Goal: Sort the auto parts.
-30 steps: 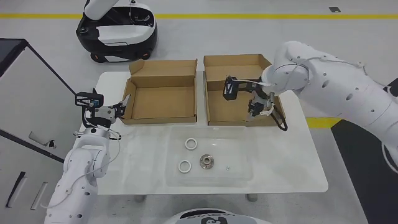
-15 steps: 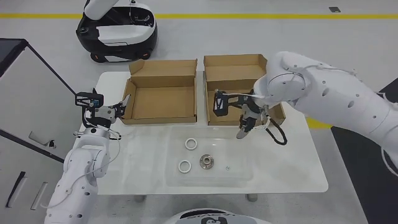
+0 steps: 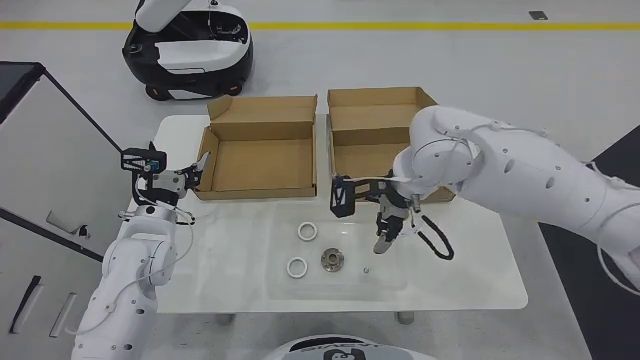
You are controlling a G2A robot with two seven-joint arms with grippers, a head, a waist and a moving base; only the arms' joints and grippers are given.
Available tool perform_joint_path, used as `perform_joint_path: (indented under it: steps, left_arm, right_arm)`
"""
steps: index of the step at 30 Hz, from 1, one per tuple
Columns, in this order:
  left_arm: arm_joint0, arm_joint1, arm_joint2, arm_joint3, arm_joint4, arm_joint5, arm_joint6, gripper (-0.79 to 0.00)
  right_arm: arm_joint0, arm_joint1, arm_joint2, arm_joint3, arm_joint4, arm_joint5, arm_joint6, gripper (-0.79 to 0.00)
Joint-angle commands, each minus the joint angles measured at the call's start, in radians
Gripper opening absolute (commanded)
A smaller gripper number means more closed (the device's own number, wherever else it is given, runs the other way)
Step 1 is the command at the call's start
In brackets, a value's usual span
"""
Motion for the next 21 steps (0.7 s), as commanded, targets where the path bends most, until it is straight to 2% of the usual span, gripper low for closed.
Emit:
perform_joint_path:
  steps: [1, 9, 21]
  left_arm:
    - [0.0, 0.0, 0.0, 0.0, 0.0, 0.0, 0.0, 0.0]
    - [0.0, 0.0, 0.0, 0.0, 0.0, 0.0, 0.0, 0.0]
    - [0.0, 0.0, 0.0, 0.0, 0.0, 0.0, 0.0, 0.0]
  right_arm:
    - [-0.009, -0.003, 0.0, -0.003, -0.009, 0.012, 0.012, 0.0]
    - [-0.051, -0.016, 0.0, -0.011, -0.032, 0.043, 0.043, 0.0]
    - [-0.051, -0.016, 0.0, -0.011, -0.032, 0.043, 0.043, 0.0]
